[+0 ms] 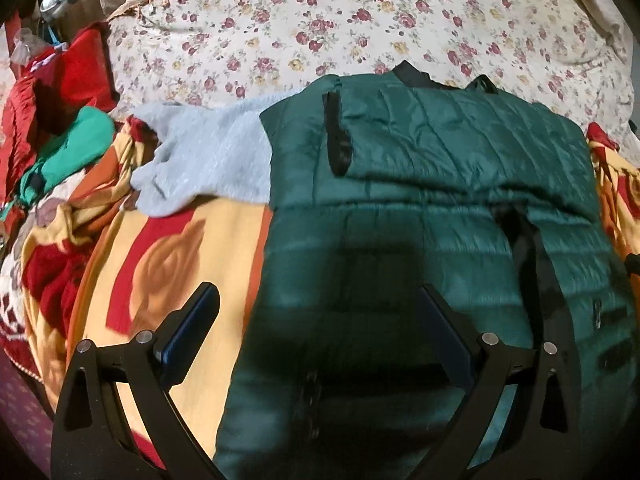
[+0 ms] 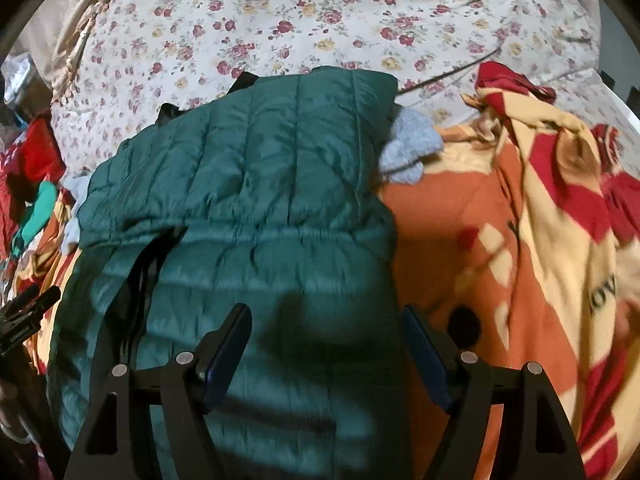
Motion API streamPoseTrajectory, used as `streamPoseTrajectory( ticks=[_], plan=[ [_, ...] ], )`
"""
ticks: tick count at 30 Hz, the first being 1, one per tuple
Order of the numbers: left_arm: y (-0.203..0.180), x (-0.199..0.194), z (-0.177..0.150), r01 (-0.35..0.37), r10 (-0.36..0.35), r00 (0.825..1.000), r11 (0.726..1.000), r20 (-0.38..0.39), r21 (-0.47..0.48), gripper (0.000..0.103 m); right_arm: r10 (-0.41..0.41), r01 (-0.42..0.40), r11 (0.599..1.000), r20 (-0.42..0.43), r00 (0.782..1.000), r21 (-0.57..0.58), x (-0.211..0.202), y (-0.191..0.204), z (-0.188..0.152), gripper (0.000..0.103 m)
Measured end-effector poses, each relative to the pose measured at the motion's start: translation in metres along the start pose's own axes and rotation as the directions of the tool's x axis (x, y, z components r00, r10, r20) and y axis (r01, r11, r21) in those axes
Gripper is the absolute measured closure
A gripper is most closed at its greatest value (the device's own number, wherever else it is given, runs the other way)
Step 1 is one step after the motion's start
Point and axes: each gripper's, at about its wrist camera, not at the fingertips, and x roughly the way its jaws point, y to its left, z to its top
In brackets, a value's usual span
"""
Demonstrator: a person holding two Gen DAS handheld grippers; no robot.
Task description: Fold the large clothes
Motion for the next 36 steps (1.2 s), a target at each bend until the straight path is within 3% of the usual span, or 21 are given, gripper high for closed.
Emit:
streamPoseTrajectory(
  ticks=[10, 15, 28, 36],
  plan=[
    [0.003, -0.027, -0.044, 0.008, -0.008, 1.0, 1.0, -0.018, 0.027, 0.005, 0.009, -0.009, 1.0, -0.01, 1.0, 0.018, -0.025, -0.005, -0.05, 0.028],
    [0.009, -0.032, -0.061, 0.009, -0.008, 0.999, 1.0, -0.038, 0.028, 0.005, 0.001, -0.001, 1.0, -0.007, 1.0, 0.007, -0.038, -0.005, -0.065, 0.023],
    [0.019, -0.038, -0.097, 0.046, -0.043, 0.994, 0.999, -0.102, 0.022, 0.005, 0.032, -0.031, 0.999, -0.061, 0.998, 0.016, -0.052, -0.011, -0.099, 0.023],
    [0.048, -0.041, -0.109, 0.171, -0.181, 0.968, 0.983, -0.173, -0.07, 0.005, 0.027, -0.025, 1.0, -0.103, 0.994, 0.016, -0.063, -0.021, -0.119, 0.023]
  ],
)
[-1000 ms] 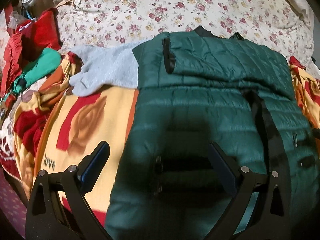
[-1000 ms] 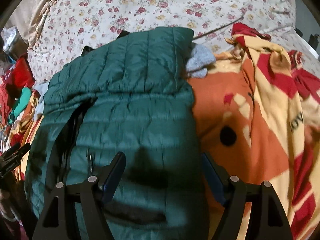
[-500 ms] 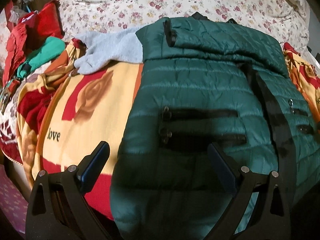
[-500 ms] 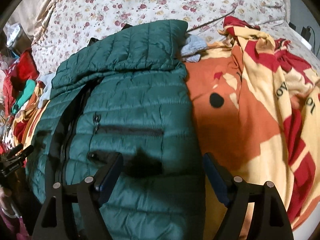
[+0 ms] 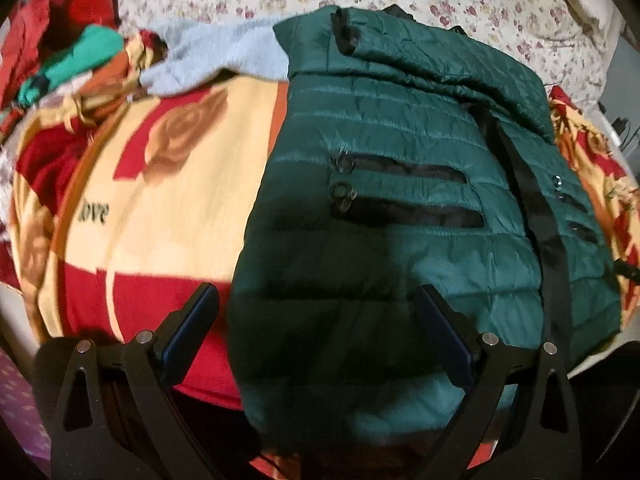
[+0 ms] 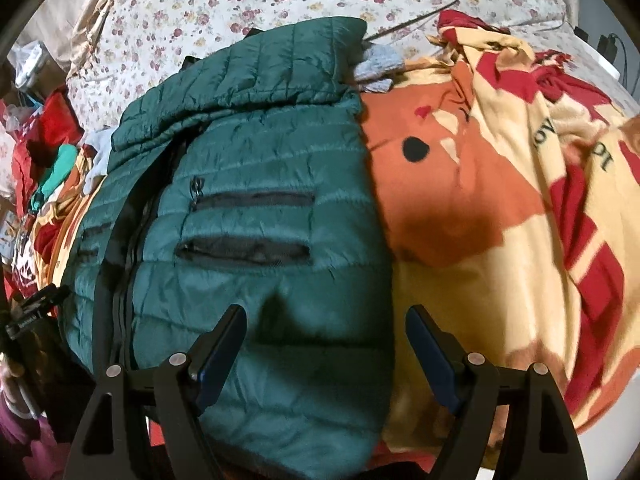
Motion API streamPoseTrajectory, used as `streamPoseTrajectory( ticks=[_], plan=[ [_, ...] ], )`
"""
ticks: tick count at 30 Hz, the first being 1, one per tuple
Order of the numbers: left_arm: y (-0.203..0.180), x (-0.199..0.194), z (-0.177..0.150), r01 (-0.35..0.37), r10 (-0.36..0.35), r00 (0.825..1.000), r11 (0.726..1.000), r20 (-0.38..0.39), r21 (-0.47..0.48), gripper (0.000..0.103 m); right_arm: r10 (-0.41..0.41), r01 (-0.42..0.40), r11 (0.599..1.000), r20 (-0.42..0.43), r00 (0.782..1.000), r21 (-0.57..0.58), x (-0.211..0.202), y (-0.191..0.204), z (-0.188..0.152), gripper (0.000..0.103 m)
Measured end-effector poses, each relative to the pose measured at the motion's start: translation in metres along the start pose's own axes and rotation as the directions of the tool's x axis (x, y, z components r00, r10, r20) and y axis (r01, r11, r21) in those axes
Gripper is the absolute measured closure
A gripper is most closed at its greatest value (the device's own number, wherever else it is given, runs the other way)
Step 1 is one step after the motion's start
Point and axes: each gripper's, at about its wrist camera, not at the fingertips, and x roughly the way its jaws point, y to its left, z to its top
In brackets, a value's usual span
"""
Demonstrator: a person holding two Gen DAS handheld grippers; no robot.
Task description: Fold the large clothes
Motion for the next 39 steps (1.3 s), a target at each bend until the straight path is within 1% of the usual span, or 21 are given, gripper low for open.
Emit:
streamPoseTrajectory(
  ticks=[2, 5, 7, 9, 12, 15, 17, 21, 22, 23, 25, 26, 27, 28, 29, 30, 31, 33, 34, 36, 39],
  plan=[
    [0.008, 0.001, -0.002, 0.035, -0.036, 0.999, 0.999, -0.03, -0.034, 0.005, -0.001, 0.001, 1.0, -0.012, 1.0, 0.0, -0.002, -0.003, -0.005, 0.023],
    [0.017, 0.002, -0.008, 0.048, -0.051, 0.998, 0.997, -0.046, -0.061, 0.005, 0.006, -0.005, 1.0, -0.028, 1.0, 0.015, -0.002, -0.01, -0.013, 0.023],
    [0.019, 0.006, -0.014, 0.061, -0.066, 0.995, 0.996, -0.071, -0.068, 0.005, 0.039, -0.037, 0.998, -0.052, 0.998, 0.042, 0.002, -0.016, -0.018, 0.023],
    [0.022, 0.011, -0.018, 0.088, -0.097, 0.99, 0.992, -0.106, -0.088, 0.005, 0.08, -0.076, 0.996, -0.078, 0.994, 0.057, 0.007, -0.017, -0.025, 0.023],
    [0.026, 0.017, -0.024, 0.121, -0.139, 0.979, 0.985, -0.148, -0.126, 0.005, 0.111, -0.106, 0.993, -0.104, 0.988, 0.049, 0.012, -0.012, -0.031, 0.023],
    [0.027, 0.015, -0.028, 0.127, -0.147, 0.979, 0.982, -0.143, -0.14, 0.005, 0.148, -0.147, 0.989, -0.122, 0.981, 0.018, 0.013, 0.0, -0.034, 0.023],
    [0.025, 0.014, -0.03, 0.133, -0.151, 0.979, 0.982, -0.138, -0.134, 0.005, 0.14, -0.143, 0.989, -0.123, 0.982, -0.019, 0.013, 0.009, -0.035, 0.023],
    [0.021, 0.014, -0.033, 0.131, -0.145, 0.98, 0.986, -0.134, -0.106, 0.005, 0.159, -0.163, 0.986, -0.115, 0.981, -0.024, 0.015, 0.013, -0.034, 0.023],
    [0.02, 0.014, -0.033, 0.131, -0.143, 0.981, 0.987, -0.134, -0.098, 0.007, 0.166, -0.171, 0.985, -0.112, 0.98, -0.033, 0.014, 0.015, -0.034, 0.023],
    [0.02, 0.014, -0.034, 0.136, -0.147, 0.98, 0.987, -0.134, -0.087, 0.01, 0.17, -0.177, 0.983, -0.111, 0.979, -0.05, 0.014, 0.017, -0.035, 0.023],
    [0.017, 0.012, -0.034, 0.129, -0.137, 0.982, 0.989, -0.132, -0.069, 0.028, 0.153, -0.163, 0.981, -0.095, 0.984, -0.103, 0.015, 0.024, -0.034, 0.039],
    [0.016, 0.011, -0.034, 0.114, -0.121, 0.984, 0.992, -0.128, -0.062, 0.033, 0.142, -0.151, 0.982, -0.083, 0.986, -0.112, 0.015, 0.025, -0.033, 0.05],
    [0.016, 0.011, -0.034, 0.103, -0.109, 0.986, 0.993, -0.123, -0.057, 0.046, 0.145, -0.153, 0.981, -0.076, 0.986, -0.118, 0.016, 0.026, -0.033, 0.056],
    [0.015, 0.009, -0.034, 0.091, -0.096, 0.989, 0.995, -0.117, -0.05, 0.059, 0.151, -0.159, 0.979, -0.069, 0.986, -0.131, 0.016, 0.027, -0.034, 0.059],
    [0.013, 0.007, -0.034, 0.076, -0.079, 0.991, 0.996, -0.107, -0.035, 0.065, 0.147, -0.155, 0.977, -0.059, 0.987, -0.146, 0.014, 0.029, -0.034, 0.066],
    [0.011, 0.004, -0.034, 0.063, -0.065, 0.993, 0.998, -0.096, -0.02, 0.076, 0.146, -0.151, 0.975, -0.042, 0.988, -0.16, 0.011, 0.031, -0.033, 0.073],
    [0.01, 0.002, -0.033, 0.052, -0.053, 0.995, 0.999, -0.086, -0.009, 0.084, 0.153, -0.154, 0.974, -0.022, 0.988, -0.168, 0.006, 0.031, -0.032, 0.076],
    [0.006, -0.005, -0.031, 0.04, -0.039, 0.997, 0.999, -0.063, 0.009, 0.09, 0.161, -0.155, 0.97, 0.018, 0.987, -0.187, -0.005, 0.033, -0.028, 0.082],
    [0.006, -0.008, -0.03, 0.039, -0.038, 0.998, 0.999, -0.052, 0.014, 0.093, 0.164, -0.152, 0.968, 0.045, 0.985, -0.199, -0.012, 0.036, -0.026, 0.082],
    [0.004, -0.017, -0.025, 0.042, -0.042, 0.999, 0.999, -0.023, 0.018, 0.094, 0.166, -0.145, 0.966, 0.087, 0.982, -0.214, -0.024, 0.04, -0.02, 0.082],
    [0.002, -0.031, -0.017, 0.041, -0.042, 0.999, 0.999, 0.028, 0.023, 0.095, 0.168, -0.135, 0.961, 0.122, 0.978, -0.242, -0.035, 0.047, -0.012, 0.082]
  ],
)
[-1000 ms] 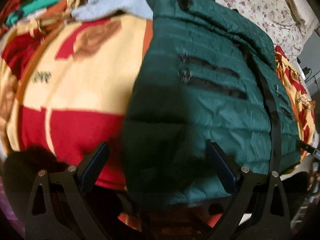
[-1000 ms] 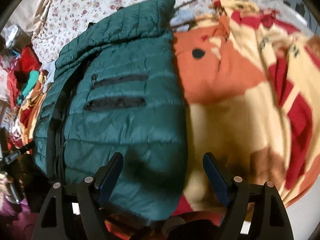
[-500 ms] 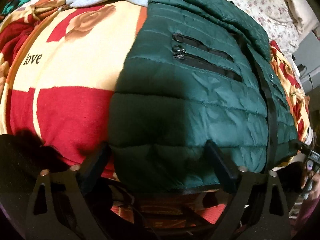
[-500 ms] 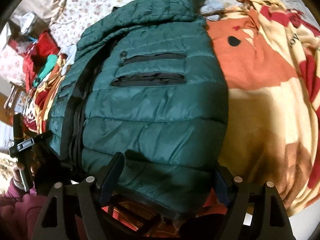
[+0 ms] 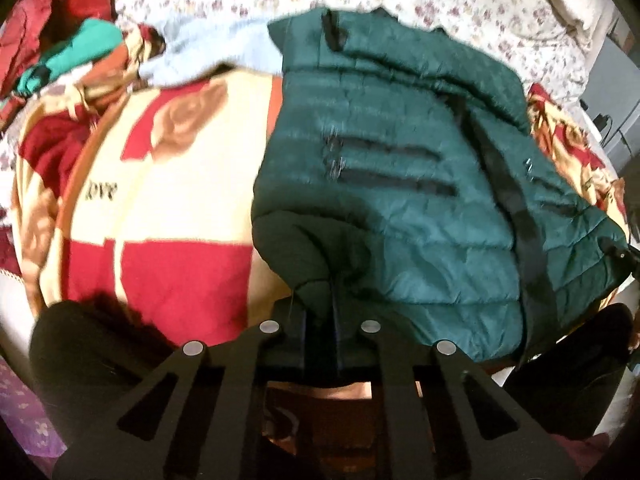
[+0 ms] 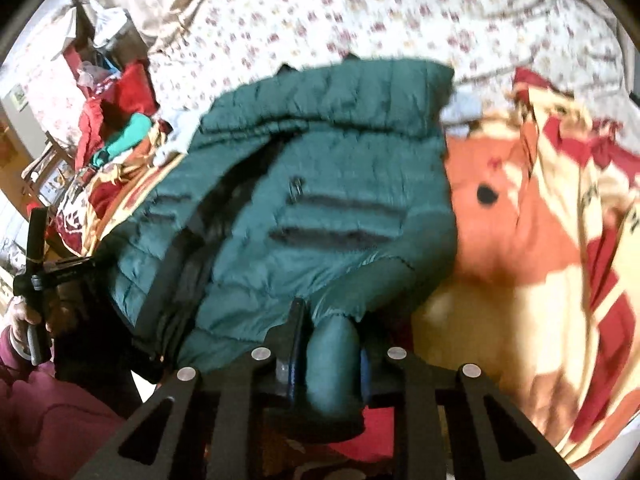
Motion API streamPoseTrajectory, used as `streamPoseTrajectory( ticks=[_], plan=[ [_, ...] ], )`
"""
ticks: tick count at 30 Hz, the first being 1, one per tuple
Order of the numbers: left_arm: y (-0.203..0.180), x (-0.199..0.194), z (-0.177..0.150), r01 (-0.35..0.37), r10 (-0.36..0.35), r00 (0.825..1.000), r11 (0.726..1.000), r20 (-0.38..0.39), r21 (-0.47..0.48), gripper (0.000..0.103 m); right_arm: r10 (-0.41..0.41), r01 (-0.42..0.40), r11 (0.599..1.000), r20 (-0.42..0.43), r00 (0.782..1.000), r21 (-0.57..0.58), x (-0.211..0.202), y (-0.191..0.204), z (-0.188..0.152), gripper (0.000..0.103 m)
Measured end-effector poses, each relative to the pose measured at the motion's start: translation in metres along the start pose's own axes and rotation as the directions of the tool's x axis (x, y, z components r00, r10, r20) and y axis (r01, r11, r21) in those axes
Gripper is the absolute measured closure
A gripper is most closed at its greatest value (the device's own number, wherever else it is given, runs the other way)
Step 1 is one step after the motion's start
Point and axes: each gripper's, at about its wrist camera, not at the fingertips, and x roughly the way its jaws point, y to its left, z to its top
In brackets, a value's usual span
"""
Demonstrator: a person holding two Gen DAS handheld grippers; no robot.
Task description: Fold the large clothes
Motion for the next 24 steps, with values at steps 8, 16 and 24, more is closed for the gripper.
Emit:
streamPoseTrajectory(
  ticks=[8, 16, 24],
  plan=[
    [-0.005, -0.022, 0.032, -0.032, 0.032, 0.993, 0.999, 0.111, -0.004, 0.095, -0.008, 0.006, 1.0, 0.07, 0.998, 0.023, -0.008, -0.004, 0.03, 0.082],
    [0.0, -0.028, 0.064, -0.022, 0.029, 0.986, 0.999, 0.167, -0.042, 0.094, -0.026, 0.021, 0.999, 0.117, 0.993, 0.039, -0.01, -0.011, 0.06, 0.082],
    [0.003, -0.03, 0.105, -0.005, 0.026, 0.974, 0.996, 0.223, -0.092, 0.094, -0.067, 0.058, 0.996, 0.159, 0.985, 0.063, -0.005, -0.027, 0.097, 0.082]
  ],
)
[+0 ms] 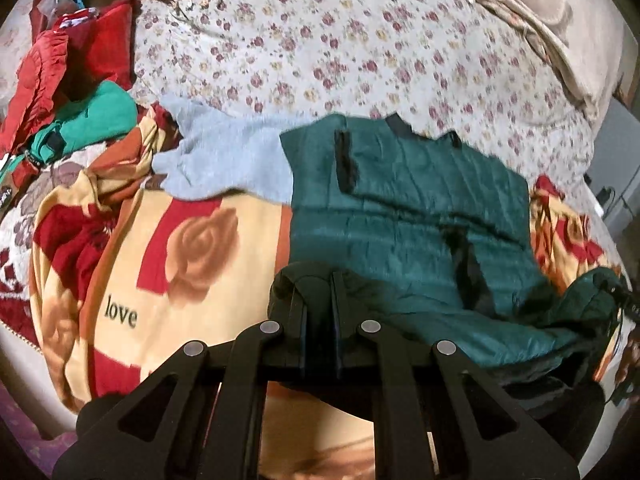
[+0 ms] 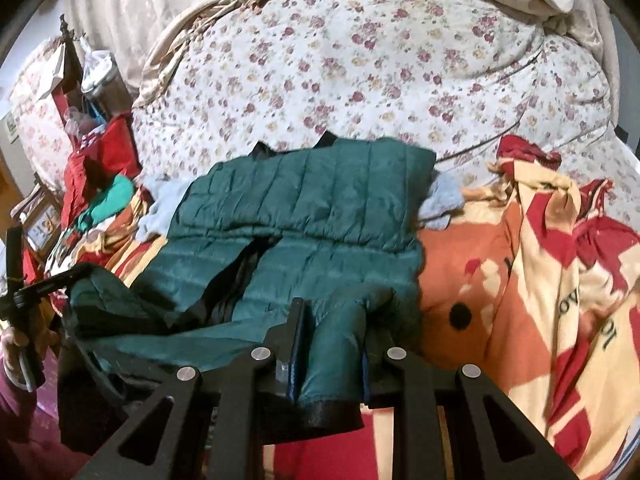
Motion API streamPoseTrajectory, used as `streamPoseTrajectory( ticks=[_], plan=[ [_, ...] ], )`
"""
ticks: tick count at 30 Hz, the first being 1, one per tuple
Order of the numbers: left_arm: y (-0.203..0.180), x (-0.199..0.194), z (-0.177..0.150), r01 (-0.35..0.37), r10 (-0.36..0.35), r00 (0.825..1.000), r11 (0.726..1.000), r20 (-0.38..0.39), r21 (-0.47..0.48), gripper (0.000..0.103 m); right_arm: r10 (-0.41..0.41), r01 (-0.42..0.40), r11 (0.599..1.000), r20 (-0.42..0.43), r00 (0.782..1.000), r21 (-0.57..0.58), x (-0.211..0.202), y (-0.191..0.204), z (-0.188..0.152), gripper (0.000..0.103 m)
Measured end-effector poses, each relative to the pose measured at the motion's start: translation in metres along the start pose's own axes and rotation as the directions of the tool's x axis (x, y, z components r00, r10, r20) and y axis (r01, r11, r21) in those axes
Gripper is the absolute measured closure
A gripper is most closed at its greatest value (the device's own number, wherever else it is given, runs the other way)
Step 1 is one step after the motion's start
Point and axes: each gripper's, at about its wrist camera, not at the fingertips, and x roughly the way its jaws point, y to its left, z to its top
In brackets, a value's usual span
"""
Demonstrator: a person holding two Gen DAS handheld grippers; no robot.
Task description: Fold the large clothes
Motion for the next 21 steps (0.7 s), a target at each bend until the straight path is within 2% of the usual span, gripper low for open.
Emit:
streamPoseTrajectory(
  ticks=[12, 21],
  plan=[
    [-0.012, 0.032, 0.052, -0.05, 0.05, 0.998, 0.999, 0.047, -0.01, 0.094, -0.034, 0.033, 0.999, 0.033, 0.999, 0.01, 0.038, -0.011, 0.053, 0.082],
    [-0.026, 0.067, 0.107, -0.108, 0.108, 0.99, 0.994, 0.09, -0.006, 0.094, -0.083, 0.082, 0.996, 0.04, 0.996, 0.033, 0.082, -0.025, 0.108, 0.082]
  ],
)
